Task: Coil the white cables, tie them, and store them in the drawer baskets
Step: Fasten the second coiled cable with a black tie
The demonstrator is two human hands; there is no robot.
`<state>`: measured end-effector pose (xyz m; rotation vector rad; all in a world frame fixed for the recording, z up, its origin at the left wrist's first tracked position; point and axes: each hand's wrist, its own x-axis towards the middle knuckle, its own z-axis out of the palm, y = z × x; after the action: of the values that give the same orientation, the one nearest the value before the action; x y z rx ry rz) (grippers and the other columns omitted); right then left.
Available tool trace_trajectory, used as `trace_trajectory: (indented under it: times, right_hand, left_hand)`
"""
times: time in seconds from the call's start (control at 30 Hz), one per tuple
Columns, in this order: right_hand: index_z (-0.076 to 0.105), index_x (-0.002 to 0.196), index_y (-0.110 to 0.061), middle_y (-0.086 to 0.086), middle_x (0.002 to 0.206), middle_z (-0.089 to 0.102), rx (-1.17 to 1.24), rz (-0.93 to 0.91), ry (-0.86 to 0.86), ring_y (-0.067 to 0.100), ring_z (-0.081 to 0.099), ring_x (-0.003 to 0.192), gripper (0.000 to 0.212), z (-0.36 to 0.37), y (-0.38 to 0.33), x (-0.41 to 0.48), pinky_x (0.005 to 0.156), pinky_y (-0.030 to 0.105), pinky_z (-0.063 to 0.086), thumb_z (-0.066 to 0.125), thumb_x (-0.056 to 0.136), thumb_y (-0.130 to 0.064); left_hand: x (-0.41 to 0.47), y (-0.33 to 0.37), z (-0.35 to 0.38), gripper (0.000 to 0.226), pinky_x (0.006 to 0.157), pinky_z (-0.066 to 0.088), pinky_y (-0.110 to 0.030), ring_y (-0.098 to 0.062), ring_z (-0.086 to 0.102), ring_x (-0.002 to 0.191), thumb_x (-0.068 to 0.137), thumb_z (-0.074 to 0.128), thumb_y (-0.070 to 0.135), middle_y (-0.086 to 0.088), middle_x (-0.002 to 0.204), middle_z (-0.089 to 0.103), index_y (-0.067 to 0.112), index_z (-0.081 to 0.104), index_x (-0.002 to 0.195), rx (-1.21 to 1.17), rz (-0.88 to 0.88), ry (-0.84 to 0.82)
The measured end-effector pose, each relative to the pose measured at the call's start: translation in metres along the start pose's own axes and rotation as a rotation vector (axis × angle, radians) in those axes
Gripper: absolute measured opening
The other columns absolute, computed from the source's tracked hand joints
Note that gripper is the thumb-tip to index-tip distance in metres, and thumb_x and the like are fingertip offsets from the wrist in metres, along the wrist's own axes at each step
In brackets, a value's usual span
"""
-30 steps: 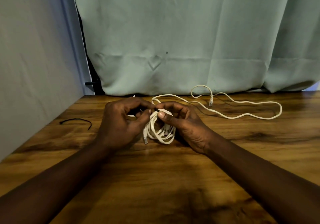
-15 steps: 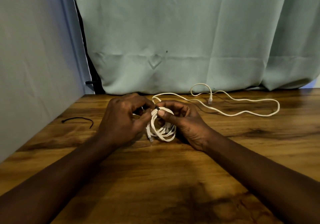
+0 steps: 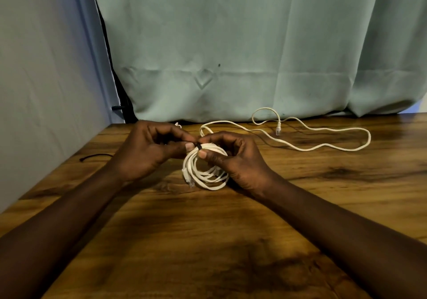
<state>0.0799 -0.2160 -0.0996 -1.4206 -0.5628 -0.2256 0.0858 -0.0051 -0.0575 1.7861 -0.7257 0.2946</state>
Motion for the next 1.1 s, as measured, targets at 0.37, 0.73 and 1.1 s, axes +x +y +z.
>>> trace_trajectory:
  times: [0.37,0.73,1.1]
  right_hand:
    - [0.077,0.104,-0.013,0.002,0.099,0.079,-0.266,-0.09,0.105,0.019,0.076,0.094,0.02,-0.001,0.001,-0.003,0.086,0.054,0.06,0.083,0.085,-0.015]
    - [0.077,0.104,-0.016,-0.007,0.094,0.078,-0.667,-0.255,0.177,0.005,0.072,0.084,0.022,0.001,-0.004,-0.006,0.075,0.039,0.058,0.08,0.087,-0.029]
    - [0.075,0.108,-0.018,-0.002,0.098,0.076,-0.909,-0.37,0.127,0.014,0.069,0.087,0.021,0.005,-0.006,-0.006,0.076,0.037,0.055,0.073,0.092,-0.032]
  left_hand:
    - [-0.009,0.006,0.024,0.021,0.085,0.063,-0.035,-0.028,0.077,0.091,0.081,0.076,-0.001,-0.009,0.093,0.08,0.003,0.078,0.101,-0.134,-0.058,0.137]
    - [-0.02,0.012,0.032,0.044,0.077,0.062,-0.033,-0.001,0.073,0.089,0.089,0.069,0.031,0.014,0.103,0.077,0.028,0.068,0.133,0.538,0.28,0.12]
    - [-0.018,0.007,0.034,0.007,0.067,0.06,-0.038,-0.005,0.072,0.075,0.092,0.075,0.024,0.013,0.082,0.075,0.025,0.077,0.098,0.501,0.215,0.218]
